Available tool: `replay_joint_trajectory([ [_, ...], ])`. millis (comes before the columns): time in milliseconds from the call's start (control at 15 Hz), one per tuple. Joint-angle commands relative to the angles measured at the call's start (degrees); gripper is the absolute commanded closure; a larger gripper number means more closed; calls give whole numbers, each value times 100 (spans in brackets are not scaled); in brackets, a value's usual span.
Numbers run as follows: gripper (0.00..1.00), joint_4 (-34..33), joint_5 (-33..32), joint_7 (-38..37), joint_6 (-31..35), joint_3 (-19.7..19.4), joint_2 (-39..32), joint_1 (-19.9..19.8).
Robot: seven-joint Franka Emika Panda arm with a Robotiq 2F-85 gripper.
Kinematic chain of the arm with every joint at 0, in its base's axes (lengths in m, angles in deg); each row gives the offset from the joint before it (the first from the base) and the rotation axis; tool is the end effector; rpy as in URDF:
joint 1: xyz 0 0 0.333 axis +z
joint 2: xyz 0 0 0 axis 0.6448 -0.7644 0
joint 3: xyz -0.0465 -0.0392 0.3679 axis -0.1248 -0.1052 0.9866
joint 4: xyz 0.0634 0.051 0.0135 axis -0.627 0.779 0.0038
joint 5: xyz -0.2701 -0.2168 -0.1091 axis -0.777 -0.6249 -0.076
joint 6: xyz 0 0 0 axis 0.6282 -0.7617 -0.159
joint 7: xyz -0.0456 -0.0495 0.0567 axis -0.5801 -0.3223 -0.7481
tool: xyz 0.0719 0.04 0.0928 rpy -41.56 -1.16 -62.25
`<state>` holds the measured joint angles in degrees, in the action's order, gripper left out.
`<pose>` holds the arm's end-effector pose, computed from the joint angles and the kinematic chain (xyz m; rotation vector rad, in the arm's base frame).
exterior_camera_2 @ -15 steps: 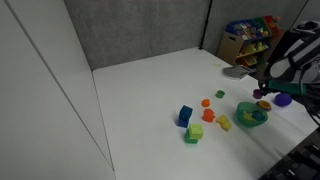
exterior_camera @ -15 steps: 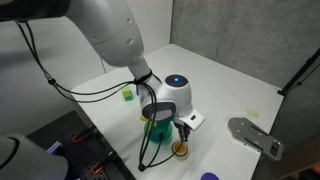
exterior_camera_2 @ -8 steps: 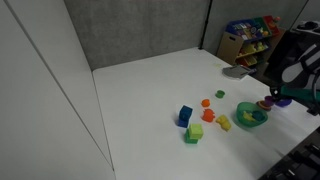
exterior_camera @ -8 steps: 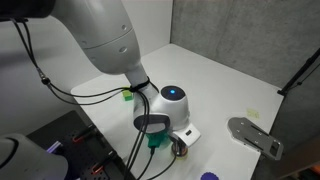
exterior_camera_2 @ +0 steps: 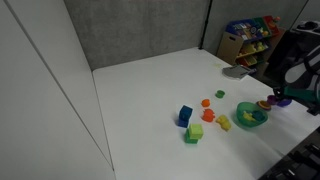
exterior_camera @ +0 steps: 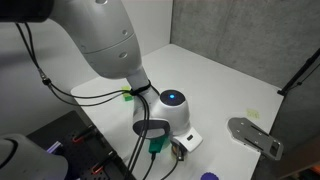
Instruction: Put the purple bowl in the yellow bowl
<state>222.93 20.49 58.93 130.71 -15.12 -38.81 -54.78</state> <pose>0.4361 -0.2829 0.1924 2.6622 -1.3948 0.2403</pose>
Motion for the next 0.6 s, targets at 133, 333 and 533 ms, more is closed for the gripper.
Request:
replay_joint_trajectory([
  [133, 95, 86, 93, 257, 257, 349, 44, -291],
  [333, 95, 65, 94, 282, 360, 484, -20, -377],
  [533, 95, 56, 88, 305, 453, 575, -91, -470],
])
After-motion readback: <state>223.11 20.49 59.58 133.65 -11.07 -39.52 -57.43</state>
